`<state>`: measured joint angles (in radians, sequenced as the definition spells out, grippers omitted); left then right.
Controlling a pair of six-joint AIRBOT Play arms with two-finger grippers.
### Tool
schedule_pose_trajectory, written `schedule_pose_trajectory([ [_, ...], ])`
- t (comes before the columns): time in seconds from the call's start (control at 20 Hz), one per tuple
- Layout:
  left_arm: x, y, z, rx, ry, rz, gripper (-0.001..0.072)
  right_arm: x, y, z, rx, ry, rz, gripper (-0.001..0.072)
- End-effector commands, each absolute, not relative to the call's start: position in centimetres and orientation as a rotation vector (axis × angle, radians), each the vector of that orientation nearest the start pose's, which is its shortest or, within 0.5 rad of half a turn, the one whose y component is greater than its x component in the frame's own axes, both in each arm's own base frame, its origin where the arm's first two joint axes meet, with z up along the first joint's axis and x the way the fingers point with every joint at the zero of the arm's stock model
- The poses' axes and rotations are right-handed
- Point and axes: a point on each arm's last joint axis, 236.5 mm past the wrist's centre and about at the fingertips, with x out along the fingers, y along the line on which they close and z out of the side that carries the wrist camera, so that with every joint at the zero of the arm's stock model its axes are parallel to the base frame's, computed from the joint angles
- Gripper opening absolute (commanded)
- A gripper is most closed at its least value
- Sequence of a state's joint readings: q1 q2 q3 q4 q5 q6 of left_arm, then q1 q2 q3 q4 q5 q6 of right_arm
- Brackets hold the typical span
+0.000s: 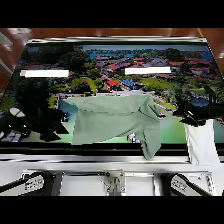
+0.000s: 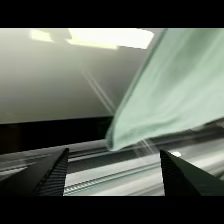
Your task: Fold the shirts.
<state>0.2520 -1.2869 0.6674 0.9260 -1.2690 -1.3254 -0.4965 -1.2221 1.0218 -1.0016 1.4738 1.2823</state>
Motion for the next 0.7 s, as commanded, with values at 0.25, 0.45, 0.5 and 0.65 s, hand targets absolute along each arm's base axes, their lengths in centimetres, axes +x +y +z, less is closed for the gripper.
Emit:
schedule_pose_trajectory([
  [0.25,23.0,-12.8,-11.8,-0.864,1.598,-0.314,0.0713,31.4,0.1,2.6,0.751,1.336,0.285,0.0673],
  [0.45,24.2,-14.9,-11.9,-0.923,1.563,-0.314,0.0539,31.4,0.2,2.7,0.754,1.334,0.286,0.0673],
  [0.5,24.7,-15.6,-11.9,-0.944,1.551,-0.313,0.0414,31.4,0.2,2.7,0.754,1.334,0.286,0.0673],
  [0.65,25.5,-16.8,-11.3,-0.981,1.514,-0.34,0.0036,31.1,-0.4,2.1,0.733,1.354,0.255,0.0672],
])
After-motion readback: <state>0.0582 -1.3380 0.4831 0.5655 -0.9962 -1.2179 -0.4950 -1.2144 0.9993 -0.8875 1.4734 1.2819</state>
